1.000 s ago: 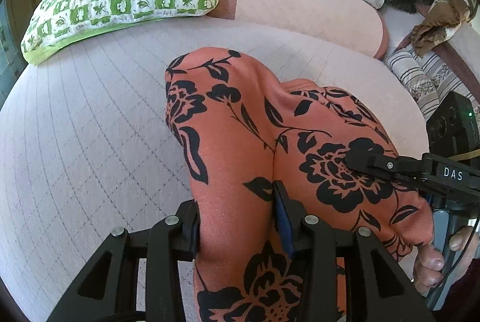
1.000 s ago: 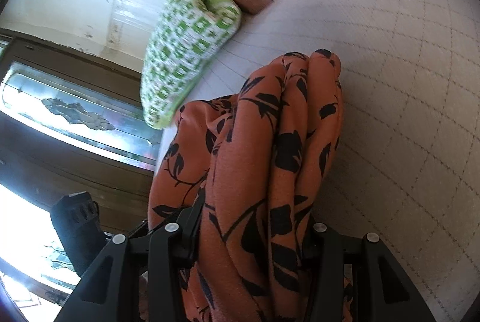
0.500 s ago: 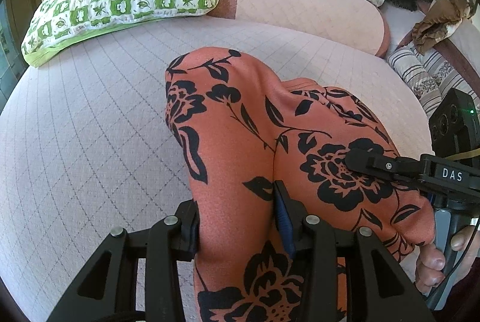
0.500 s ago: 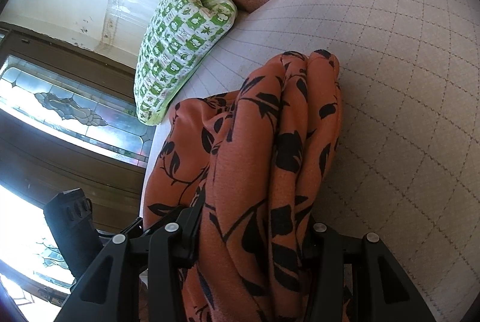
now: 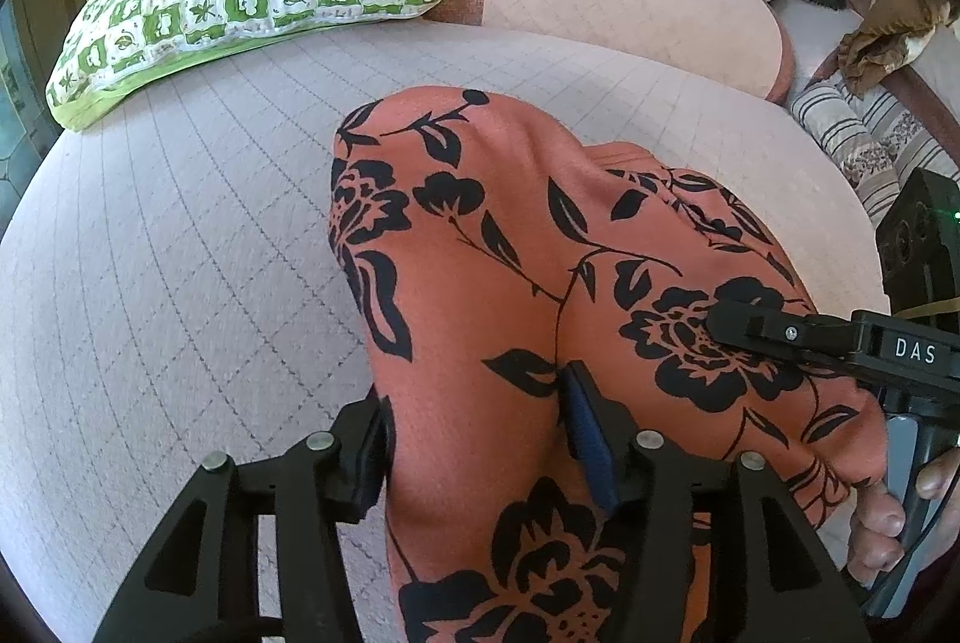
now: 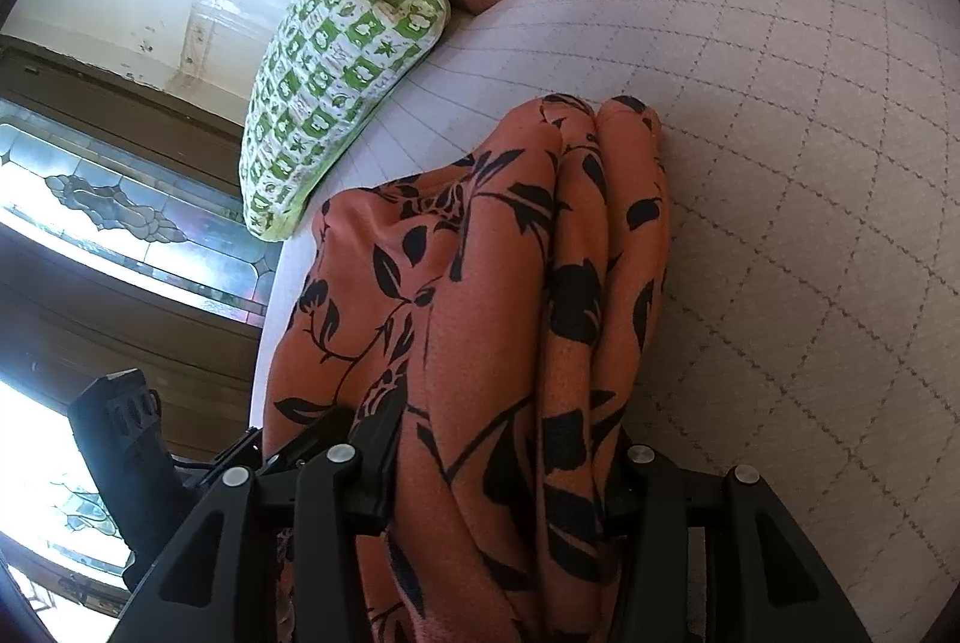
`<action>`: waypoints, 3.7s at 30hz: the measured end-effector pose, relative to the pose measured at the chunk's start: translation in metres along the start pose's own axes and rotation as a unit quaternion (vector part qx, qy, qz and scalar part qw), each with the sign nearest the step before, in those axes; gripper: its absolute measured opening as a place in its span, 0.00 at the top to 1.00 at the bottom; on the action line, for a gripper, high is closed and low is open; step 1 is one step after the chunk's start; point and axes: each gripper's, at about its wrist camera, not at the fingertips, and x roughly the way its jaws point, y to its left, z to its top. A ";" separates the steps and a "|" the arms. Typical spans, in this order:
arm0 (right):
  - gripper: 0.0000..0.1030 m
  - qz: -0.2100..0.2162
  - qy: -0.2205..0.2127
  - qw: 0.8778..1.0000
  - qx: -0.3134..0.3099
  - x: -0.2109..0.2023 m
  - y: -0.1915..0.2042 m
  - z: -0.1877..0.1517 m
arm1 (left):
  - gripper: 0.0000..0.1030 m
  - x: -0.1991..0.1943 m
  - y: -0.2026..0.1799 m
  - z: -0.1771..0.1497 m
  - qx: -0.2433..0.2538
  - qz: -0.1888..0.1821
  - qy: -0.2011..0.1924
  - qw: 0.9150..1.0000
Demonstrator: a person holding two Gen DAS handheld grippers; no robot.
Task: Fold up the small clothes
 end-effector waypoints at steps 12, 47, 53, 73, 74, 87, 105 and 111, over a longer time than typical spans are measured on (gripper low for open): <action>0.43 -0.011 0.012 1.000 0.012 0.004 -0.009 0.002 | 0.26 0.008 0.010 0.001 -0.017 0.000 0.010 1.000; 0.38 -0.133 -0.155 0.966 -0.161 -0.101 0.051 -0.062 | 0.20 -0.064 -0.008 -0.054 -0.035 0.094 -0.082 0.992; 0.59 -0.116 -0.151 0.953 -0.235 -0.097 0.082 -0.095 | 0.20 -0.076 0.004 -0.067 -0.035 0.120 -0.092 0.988; 0.44 -0.148 -0.183 0.950 -0.207 -0.140 0.092 -0.137 | 0.16 -0.143 -0.005 -0.089 -0.049 0.169 -0.152 0.973; 0.44 -0.151 -0.192 0.947 -0.210 -0.148 0.096 -0.139 | 0.16 -0.152 -0.007 -0.088 -0.052 0.174 -0.161 0.970; 0.39 -0.157 -0.258 0.915 -0.269 -0.214 0.156 -0.168 | 0.16 -0.232 -0.026 -0.077 -0.053 0.213 -0.227 0.949; 0.38 -0.135 -0.266 0.913 -0.279 -0.215 0.176 -0.173 | 0.13 -0.282 -0.032 -0.079 -0.062 0.231 -0.241 0.941; 0.38 -0.134 -0.262 0.916 -0.272 -0.215 0.173 -0.170 | 0.13 -0.279 -0.036 -0.076 -0.054 0.234 -0.241 0.940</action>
